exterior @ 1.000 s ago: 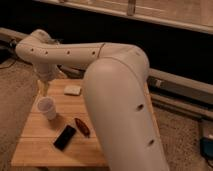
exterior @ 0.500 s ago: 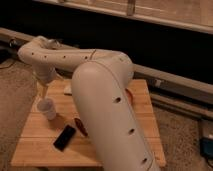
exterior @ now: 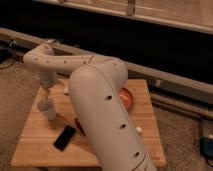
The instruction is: Place the ceramic cup in the ceramic bowl
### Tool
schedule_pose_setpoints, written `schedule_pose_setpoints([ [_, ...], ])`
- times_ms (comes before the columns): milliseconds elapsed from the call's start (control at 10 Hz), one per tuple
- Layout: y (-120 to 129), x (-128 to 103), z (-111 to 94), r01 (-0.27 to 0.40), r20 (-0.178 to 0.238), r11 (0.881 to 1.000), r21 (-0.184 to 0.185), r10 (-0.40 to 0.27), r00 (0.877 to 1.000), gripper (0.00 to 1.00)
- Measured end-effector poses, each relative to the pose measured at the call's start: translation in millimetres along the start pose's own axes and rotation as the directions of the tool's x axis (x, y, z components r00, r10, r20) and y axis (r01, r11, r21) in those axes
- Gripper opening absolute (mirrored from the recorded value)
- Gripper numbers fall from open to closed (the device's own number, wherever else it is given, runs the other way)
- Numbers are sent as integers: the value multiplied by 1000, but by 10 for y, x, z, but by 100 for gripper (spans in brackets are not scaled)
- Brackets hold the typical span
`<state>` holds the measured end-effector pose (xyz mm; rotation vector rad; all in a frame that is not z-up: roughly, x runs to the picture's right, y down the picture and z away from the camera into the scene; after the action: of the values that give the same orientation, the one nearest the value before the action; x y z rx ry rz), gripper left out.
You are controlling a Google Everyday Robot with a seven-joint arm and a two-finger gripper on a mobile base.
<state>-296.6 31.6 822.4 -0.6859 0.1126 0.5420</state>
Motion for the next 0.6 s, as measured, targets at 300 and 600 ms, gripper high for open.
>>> schedule_pose_setpoints([
  [300, 58, -7, 118, 22, -25, 1000, -18, -22, 999, 80],
  [600, 106, -6, 245, 31, -53, 999, -42, -33, 998, 80],
])
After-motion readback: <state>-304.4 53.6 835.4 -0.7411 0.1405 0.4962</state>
